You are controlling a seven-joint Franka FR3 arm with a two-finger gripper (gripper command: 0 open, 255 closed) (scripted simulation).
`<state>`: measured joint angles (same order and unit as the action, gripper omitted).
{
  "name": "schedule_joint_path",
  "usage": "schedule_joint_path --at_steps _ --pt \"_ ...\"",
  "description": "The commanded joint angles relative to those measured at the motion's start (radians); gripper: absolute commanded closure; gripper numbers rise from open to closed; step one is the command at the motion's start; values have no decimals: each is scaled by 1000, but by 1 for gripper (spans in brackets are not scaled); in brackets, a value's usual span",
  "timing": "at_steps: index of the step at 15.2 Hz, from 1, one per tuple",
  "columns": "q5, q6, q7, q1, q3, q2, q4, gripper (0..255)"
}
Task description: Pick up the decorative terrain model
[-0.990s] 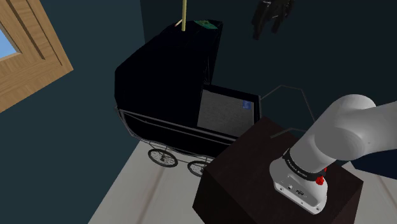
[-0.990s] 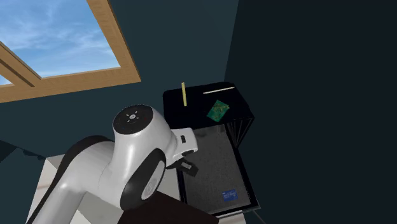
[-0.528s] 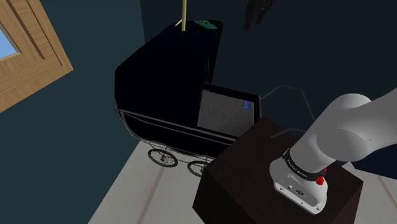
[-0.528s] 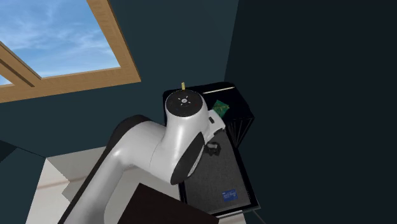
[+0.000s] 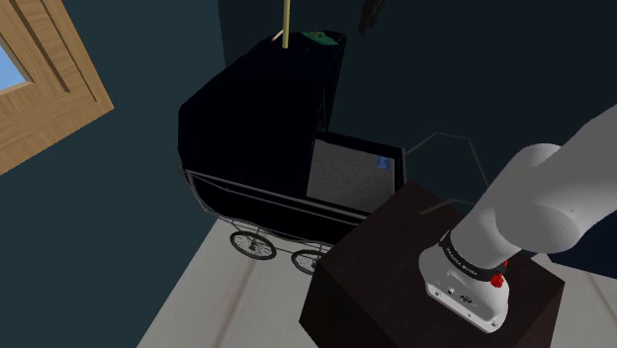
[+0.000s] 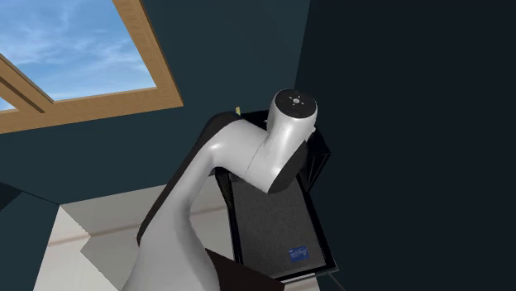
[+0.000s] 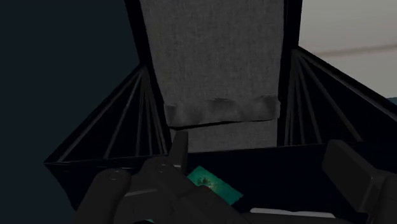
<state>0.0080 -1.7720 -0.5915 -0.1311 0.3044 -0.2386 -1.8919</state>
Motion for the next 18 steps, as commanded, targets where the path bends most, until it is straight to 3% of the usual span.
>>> schedule_joint_path --at_steps 1,7,13,18 --pt "54 2 -112 -14 31 97 90 0" --pt "234 98 -396 6 66 386 419 0" --pt "393 298 -579 108 18 723 903 0" --pt "380 210 -599 86 19 685 774 0"
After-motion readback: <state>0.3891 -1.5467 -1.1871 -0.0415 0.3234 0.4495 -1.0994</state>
